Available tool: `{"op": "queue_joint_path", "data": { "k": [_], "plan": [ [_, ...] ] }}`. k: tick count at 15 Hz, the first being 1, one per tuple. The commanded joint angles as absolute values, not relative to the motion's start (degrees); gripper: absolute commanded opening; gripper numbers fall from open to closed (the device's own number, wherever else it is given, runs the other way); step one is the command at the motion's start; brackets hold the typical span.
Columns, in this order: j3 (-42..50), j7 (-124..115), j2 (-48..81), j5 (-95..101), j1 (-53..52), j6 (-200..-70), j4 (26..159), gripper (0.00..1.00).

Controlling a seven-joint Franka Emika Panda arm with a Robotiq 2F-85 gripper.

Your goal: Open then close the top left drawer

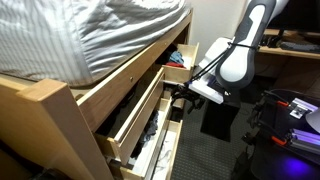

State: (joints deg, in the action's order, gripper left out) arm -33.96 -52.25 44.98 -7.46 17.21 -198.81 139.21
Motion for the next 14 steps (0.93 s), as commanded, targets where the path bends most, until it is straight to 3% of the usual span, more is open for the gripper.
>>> {"op": "queue_joint_path", "data": {
  "k": [1,10,14],
  "plan": [
    [-33.99,-51.69,44.80,-8.10,17.04,-198.72,138.83,1.00],
    [-36.94,-48.90,52.06,-4.85,17.12,-198.03,120.22,1.00],
    [-36.81,-48.27,51.74,-7.42,16.59,-197.85,121.04,1.00]
  ]
}}
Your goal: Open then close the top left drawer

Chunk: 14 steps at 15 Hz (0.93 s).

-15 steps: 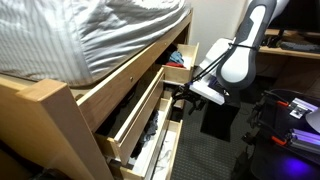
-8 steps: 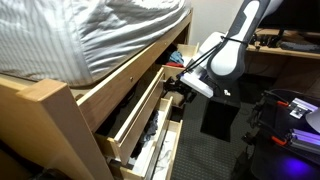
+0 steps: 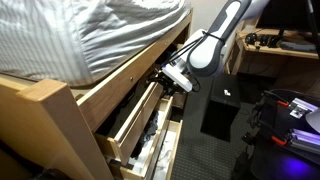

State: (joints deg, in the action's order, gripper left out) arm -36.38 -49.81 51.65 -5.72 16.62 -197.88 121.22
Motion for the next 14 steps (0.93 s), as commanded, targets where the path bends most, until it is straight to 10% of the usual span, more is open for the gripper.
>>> {"op": "queue_joint_path", "data": {
  "k": [1,14],
  "plan": [
    [-36.82,-48.03,52.37,-7.43,16.56,-197.87,120.82,1.00],
    [-34.23,-47.47,55.13,-9.95,13.93,-197.42,113.17,1.00]
  ]
}}
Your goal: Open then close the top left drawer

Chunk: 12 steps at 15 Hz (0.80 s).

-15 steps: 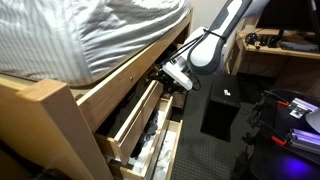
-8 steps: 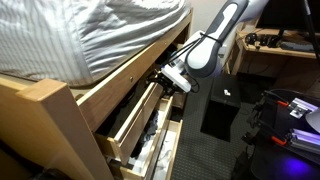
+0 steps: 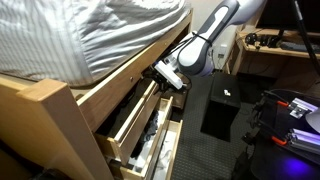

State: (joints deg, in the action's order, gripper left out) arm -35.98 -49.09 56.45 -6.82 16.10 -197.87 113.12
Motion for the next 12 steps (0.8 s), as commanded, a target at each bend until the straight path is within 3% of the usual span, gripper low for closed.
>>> {"op": "queue_joint_path", "data": {
  "k": [1,5,12],
  "plan": [
    [-32.01,-47.37,55.95,-11.16,11.79,-195.90,111.30,1.00],
    [-24.44,-47.14,60.83,-15.87,4.45,-194.74,104.18,1.00],
    [-24.62,-46.53,62.86,-16.17,3.61,-194.96,102.24,1.00]
  ]
}}
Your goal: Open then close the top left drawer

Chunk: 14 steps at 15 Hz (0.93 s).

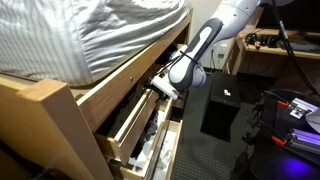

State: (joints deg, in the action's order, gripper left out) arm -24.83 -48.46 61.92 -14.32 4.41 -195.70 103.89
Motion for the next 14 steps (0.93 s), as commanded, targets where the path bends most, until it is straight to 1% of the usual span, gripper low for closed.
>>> {"op": "queue_joint_path", "data": {
  "k": [1,4,10,11,12,13,14],
  "plan": [
    [-23.25,-46.72,62.66,-17.00,2.32,-194.56,102.16,1.00],
    [-21.46,-46.67,62.88,-18.29,0.52,-193.05,101.75,1.00],
    [-22.30,-45.88,65.22,-17.88,0.74,-193.45,98.96,1.00],
    [-19.69,-46.87,64.42,-20.12,-1.52,-191.01,98.61,1.00],
    [-14.13,-48.56,61.66,-24.27,-5.94,-185.33,99.31,1.00],
    [-12.02,-49.52,60.97,-26.18,-7.70,-183.16,98.77,1.00],
    [-7.96,-50.71,59.28,-28.08,-10.65,-179.61,98.64,1.00]
  ]
}}
